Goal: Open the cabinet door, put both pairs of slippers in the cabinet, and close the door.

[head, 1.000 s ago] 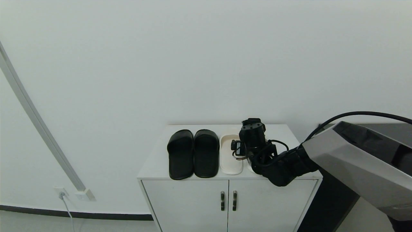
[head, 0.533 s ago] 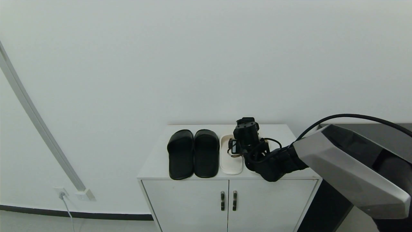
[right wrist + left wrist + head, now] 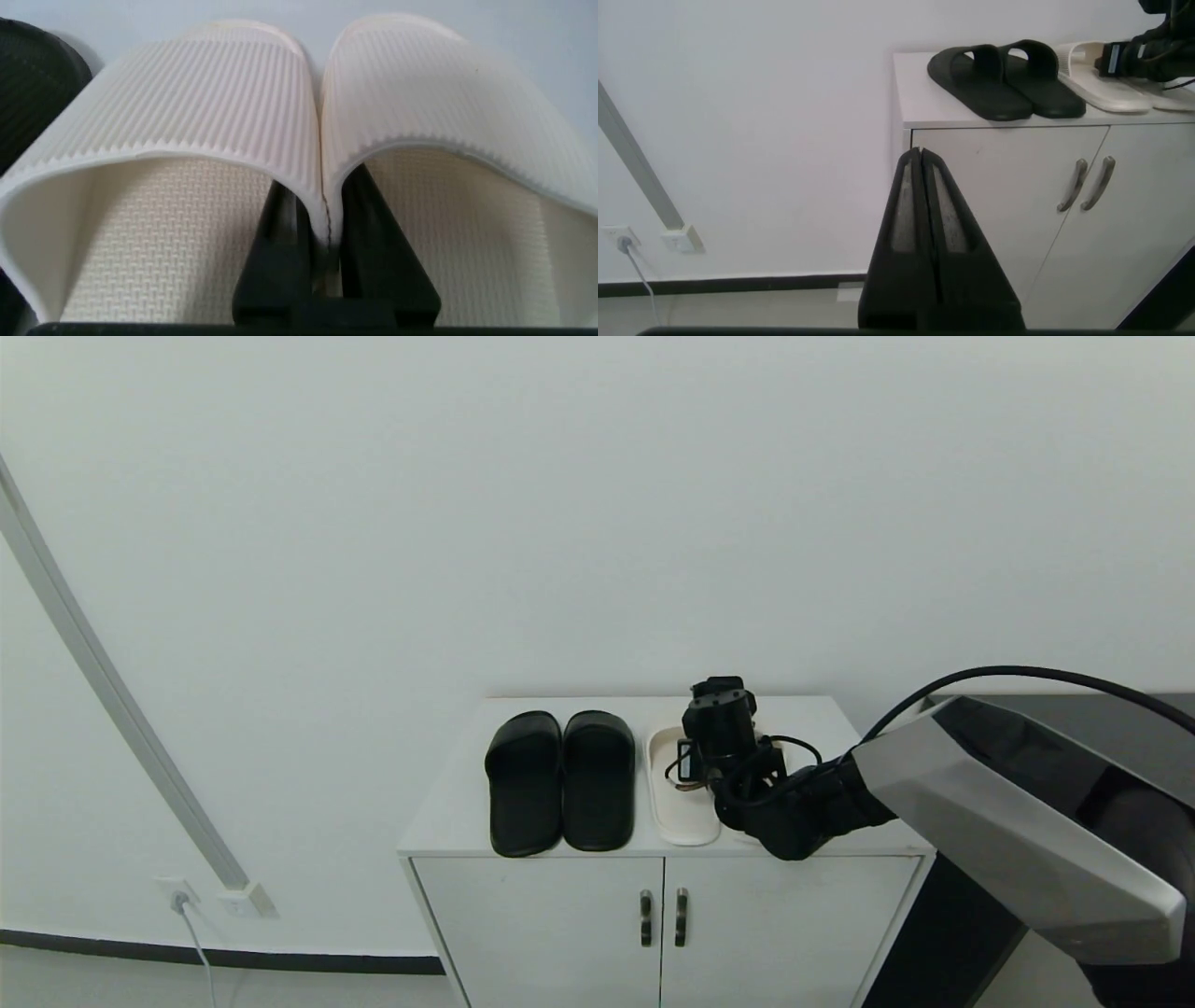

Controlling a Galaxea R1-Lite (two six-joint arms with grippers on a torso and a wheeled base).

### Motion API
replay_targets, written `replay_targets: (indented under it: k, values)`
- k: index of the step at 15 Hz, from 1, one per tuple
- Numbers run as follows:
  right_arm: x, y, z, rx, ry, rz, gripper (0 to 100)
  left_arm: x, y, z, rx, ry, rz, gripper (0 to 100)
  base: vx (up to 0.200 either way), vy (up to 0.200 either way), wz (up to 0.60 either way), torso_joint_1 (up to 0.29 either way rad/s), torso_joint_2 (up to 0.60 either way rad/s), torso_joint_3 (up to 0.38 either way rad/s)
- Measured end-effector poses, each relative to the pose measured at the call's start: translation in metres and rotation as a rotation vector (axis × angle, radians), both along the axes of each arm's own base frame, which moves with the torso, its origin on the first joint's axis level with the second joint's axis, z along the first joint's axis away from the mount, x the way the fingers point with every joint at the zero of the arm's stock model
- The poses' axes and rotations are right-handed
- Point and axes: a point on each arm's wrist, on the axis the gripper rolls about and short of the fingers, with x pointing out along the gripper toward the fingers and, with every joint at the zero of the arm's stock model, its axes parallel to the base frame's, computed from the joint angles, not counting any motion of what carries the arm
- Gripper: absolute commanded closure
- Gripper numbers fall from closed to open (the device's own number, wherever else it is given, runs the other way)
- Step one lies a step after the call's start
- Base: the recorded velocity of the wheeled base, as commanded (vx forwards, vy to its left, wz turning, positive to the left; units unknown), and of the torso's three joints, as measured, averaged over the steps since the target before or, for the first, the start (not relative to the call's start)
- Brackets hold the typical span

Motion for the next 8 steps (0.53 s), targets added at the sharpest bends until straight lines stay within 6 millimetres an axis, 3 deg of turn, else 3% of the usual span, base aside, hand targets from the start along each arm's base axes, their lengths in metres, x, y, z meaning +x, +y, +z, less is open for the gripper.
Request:
replay_targets:
  k: [4,8]
  values:
    - [-0.03,-0.014,0.026,0.0,-0.026,0.047,100,0.0,0.0,0.0,-0.001,0.0,-0.001,100,0.0,0.0,0.0,0.0,0.0,0.0]
    - [-0.096,-0.041,0.053,-0.004,-0.033,0.257,100,0.0,0.0,0.0,-0.001,0.0,0.0,100,0.0,0.0,0.0,0.0,0.0,0.0]
